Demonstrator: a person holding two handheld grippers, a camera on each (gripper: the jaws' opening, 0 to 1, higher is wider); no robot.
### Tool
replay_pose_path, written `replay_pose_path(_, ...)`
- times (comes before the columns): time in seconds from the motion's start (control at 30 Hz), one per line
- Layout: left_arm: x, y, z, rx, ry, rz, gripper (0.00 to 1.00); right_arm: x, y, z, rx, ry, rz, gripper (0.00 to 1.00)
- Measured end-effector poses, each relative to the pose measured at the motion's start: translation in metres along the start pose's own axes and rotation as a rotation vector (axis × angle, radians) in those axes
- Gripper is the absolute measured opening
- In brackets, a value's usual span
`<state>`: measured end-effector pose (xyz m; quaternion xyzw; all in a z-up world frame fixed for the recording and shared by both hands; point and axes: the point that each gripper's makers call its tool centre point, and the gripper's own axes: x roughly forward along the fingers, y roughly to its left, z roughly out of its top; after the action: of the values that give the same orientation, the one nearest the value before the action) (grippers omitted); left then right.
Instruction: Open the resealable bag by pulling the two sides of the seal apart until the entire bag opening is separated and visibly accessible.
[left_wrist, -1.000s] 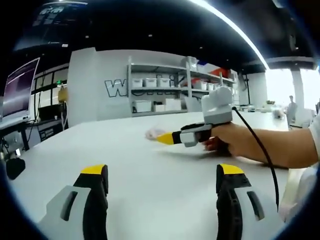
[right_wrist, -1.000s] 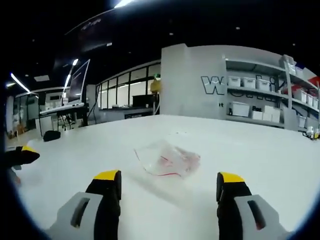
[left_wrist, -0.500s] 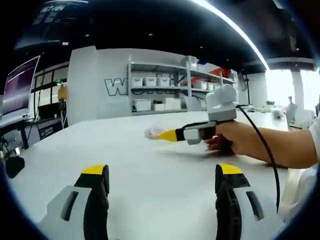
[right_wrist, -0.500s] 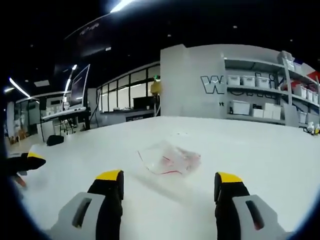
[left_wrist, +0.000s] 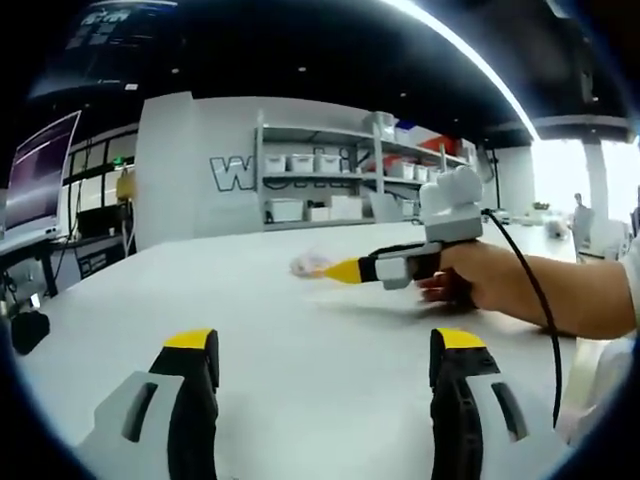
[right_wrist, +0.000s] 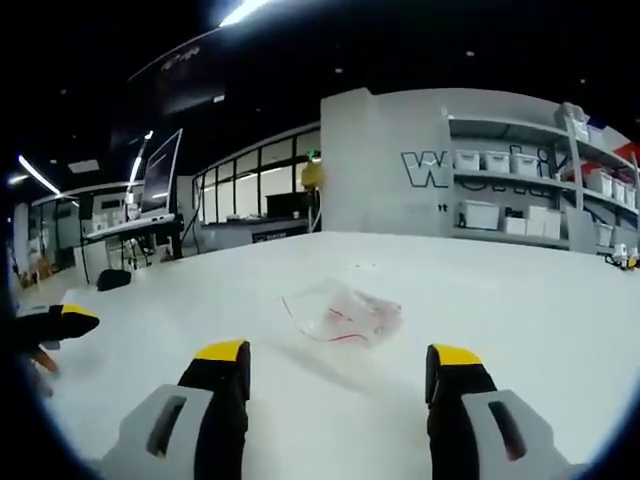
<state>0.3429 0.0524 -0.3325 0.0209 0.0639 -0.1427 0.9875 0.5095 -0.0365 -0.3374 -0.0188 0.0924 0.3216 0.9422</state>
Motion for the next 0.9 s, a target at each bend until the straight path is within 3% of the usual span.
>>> replay_pose_path(0.9, 0.000, 0.001, -0.001, -0.004, 0.008, -0.001, 0.84, -0.023, 0.009, 0.003, 0.016, -0.025, 0.007, 0.66)
